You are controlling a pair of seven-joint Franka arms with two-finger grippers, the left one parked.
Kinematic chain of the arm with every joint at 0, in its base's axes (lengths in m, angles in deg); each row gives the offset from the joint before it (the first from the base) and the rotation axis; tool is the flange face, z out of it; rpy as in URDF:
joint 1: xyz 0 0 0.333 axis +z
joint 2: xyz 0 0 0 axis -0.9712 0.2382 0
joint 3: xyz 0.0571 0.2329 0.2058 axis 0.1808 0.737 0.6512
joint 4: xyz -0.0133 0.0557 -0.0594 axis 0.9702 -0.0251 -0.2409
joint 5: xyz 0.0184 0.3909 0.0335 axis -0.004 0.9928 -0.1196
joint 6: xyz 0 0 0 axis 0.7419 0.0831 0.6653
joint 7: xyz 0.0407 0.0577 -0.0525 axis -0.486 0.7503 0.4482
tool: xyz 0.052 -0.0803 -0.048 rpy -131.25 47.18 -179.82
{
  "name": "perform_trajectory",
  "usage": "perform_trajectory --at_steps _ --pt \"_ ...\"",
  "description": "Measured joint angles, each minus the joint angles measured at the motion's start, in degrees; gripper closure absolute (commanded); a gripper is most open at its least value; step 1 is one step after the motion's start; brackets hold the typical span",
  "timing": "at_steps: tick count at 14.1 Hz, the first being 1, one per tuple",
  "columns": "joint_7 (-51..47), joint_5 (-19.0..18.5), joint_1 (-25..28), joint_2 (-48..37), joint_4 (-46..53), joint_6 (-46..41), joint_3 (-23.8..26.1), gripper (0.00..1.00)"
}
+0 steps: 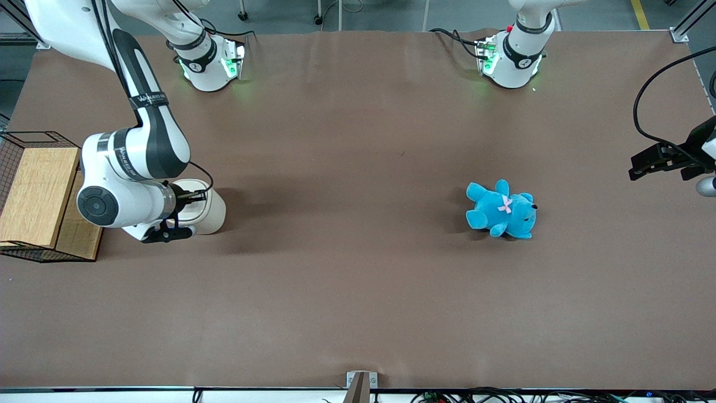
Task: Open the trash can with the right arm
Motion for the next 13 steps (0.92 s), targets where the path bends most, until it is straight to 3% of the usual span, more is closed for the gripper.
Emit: perform_trajectory --at_steps 6,9,12,13 --pt "0.0 0.1 0.0 0.8 0.2 0.9 0.0 1.00" --pt "0.0 0.1 -0.1 0.8 2.2 -3.3 -0.3 0.97" --pt "0.0 0.1 -1.7 0.3 11.0 -14.9 -0.9 0.73" --pt "0.0 0.1 -2.4 -0.1 14.3 -18.1 -0.9 0.53"
